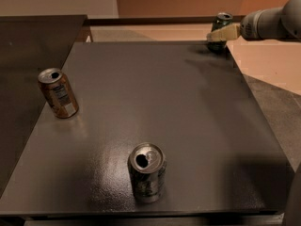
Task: Pick green can
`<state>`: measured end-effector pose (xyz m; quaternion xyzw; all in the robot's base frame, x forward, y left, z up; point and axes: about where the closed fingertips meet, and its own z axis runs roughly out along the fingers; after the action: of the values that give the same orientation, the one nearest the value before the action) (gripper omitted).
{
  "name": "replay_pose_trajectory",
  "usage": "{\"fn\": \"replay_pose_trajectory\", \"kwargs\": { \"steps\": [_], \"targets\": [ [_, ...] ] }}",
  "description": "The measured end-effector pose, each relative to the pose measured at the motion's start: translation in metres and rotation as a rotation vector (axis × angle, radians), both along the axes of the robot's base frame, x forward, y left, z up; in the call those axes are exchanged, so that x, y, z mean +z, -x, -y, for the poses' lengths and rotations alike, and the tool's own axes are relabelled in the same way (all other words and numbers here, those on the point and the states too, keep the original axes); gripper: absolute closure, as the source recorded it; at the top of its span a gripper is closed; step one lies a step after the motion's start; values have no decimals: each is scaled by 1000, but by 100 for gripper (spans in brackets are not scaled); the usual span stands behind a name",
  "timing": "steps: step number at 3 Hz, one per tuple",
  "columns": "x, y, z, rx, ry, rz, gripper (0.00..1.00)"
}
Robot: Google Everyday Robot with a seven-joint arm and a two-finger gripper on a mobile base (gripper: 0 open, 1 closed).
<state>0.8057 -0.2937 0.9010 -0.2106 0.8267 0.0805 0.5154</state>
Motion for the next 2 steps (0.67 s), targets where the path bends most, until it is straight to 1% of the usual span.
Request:
{"fn": "replay_pose_trajectory", "kwargs": {
  "steps": [2],
  "targets": [
    [0,-21,-7,22,3,12,0]
  ]
}}
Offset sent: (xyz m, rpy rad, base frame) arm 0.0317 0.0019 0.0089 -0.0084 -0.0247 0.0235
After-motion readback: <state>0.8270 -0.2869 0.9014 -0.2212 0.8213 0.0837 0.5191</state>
